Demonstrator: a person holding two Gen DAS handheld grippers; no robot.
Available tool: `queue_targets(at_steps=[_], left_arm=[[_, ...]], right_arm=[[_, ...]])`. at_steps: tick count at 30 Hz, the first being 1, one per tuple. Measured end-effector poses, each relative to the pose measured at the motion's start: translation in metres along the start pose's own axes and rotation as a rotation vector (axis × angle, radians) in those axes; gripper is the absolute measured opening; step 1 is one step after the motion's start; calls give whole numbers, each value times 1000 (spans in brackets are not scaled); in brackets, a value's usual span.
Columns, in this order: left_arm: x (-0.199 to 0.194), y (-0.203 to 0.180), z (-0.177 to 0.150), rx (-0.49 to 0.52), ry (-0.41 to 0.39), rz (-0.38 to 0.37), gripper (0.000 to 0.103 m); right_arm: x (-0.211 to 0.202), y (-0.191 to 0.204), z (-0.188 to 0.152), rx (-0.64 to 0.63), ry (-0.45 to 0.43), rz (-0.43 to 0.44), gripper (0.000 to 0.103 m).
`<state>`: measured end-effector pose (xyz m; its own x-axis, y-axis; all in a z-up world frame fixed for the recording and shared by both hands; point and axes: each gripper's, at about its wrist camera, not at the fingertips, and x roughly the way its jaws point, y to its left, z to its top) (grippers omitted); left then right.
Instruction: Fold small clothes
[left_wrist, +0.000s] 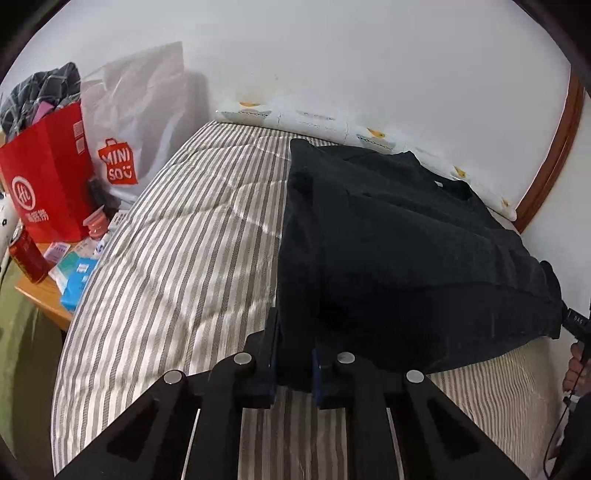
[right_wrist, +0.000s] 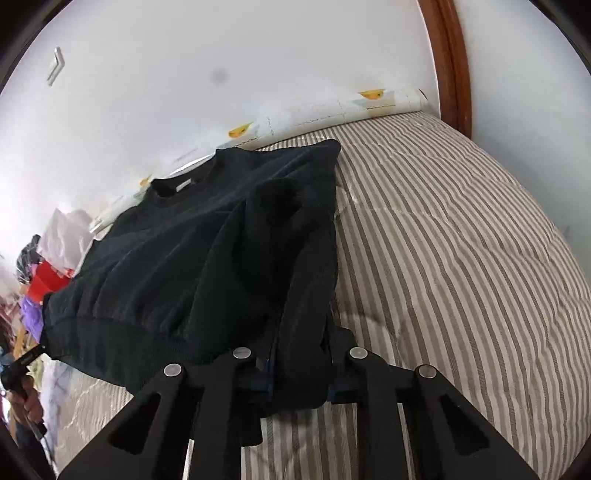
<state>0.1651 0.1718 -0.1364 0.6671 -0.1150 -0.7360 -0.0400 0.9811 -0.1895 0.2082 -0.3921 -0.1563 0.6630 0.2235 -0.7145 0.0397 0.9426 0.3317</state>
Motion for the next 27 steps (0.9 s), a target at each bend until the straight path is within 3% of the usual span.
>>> queue_targets(at_steps=[16,21,25,27], left_arm=[[-71,-2,-77,-2,27,-18,13],[-77,-9,-84,30,18,29,18],[-88,-12,-80,62,5,84,23],[-95,-11,-78,60,5,86,24]], right_arm=[[-68,-10,-64,-5,8,-15,20],[-87,-20,-73,96,-18,-53,28],[-117,-7,-79,37,-97,-114,33],[-126,1,-82,6,-98,-132,43]])
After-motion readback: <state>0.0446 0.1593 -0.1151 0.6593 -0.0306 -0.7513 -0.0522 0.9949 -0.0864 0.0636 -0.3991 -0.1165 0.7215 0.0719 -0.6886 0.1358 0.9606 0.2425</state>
